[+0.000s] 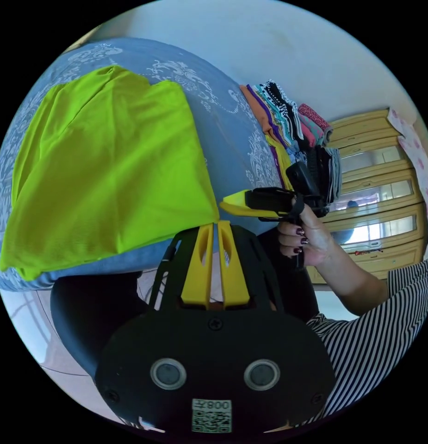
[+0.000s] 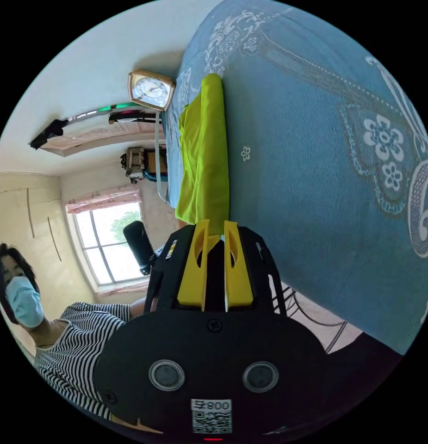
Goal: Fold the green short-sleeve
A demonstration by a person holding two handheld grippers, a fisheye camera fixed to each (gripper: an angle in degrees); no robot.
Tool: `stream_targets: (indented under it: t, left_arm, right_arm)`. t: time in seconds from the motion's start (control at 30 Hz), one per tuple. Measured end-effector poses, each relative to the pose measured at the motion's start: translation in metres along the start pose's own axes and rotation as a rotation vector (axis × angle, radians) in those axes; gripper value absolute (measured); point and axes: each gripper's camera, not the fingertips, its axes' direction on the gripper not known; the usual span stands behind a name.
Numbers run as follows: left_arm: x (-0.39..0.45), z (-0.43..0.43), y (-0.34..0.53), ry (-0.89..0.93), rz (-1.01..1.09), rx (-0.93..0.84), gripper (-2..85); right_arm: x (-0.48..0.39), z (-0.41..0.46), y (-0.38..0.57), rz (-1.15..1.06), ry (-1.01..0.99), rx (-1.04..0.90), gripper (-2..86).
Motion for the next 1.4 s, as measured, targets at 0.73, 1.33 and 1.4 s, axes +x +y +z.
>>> stream_targets:
  t: [0.73,1.33,1.4]
  left_arm:
    - [-0.029,0.009,0.053,0.06,0.053,0.018,0.4]
    - [-0.255,-0.049,0.242,0.599,-0.649,0.517,9.8]
    - [-0.27,-0.041,0.254,0.669,-0.697,0.54,10.1]
  right_arm:
    - [0.082,0.054,0.113,0.03,-0.152,-0.059,3.6]
    - [0.042,0.069,0.153,-0.09,-0.194,-0.05,2.1]
    - [0.044,0.071,0.156,-0.086,-0.204,-0.044,2.1]
